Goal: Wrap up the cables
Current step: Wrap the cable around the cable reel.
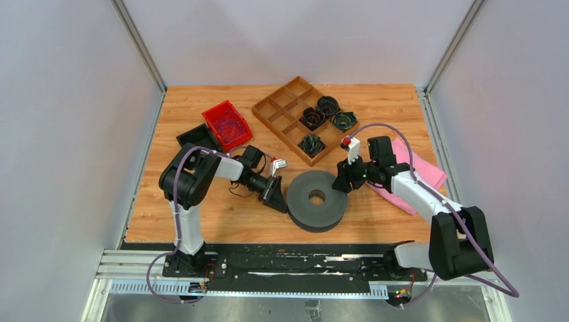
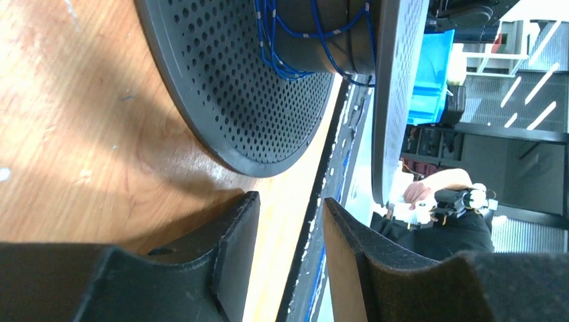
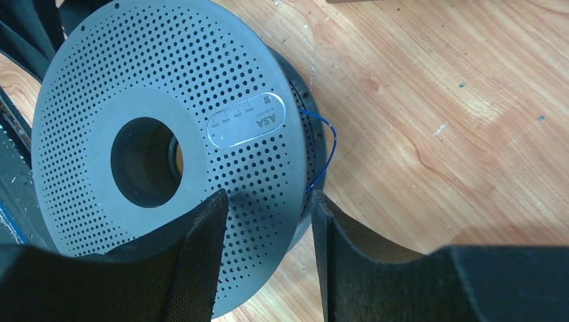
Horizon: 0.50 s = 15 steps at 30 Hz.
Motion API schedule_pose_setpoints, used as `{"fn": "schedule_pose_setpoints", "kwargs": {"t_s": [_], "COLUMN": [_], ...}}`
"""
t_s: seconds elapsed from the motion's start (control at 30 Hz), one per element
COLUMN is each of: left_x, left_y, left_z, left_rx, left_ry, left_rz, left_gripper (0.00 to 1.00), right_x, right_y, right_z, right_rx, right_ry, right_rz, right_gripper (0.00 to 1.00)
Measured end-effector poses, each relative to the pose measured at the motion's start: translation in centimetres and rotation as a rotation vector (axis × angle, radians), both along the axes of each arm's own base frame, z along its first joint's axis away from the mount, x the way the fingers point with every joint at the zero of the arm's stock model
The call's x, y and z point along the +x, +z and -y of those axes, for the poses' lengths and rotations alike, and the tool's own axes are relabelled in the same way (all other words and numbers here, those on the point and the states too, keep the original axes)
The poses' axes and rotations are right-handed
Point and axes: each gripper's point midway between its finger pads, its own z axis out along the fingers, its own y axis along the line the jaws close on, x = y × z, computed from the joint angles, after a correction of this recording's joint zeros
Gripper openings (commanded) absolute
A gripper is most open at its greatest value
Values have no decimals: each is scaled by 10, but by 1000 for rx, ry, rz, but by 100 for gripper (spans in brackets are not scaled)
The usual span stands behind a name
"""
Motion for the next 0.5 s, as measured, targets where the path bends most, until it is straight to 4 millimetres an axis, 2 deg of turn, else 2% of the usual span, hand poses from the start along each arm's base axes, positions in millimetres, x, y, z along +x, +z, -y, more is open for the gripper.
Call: {"fn": "schedule_pose_setpoints", "kwargs": {"t_s": [0.33,0.5], "left_x": [5,15], "left_y": [2,2], "left_z": [-15,-27], "left_rx": [40,74], "left_ry": [-6,31], "left_rz": [56,75], "left_gripper": [51,52], "right_x": [3,6], "right_y": [11,27], "right_z": [8,9], "right_rx": [-34,-35], "right_ry": [-26,-19], "right_rz": [44,105], "right_gripper": [50,50]}}
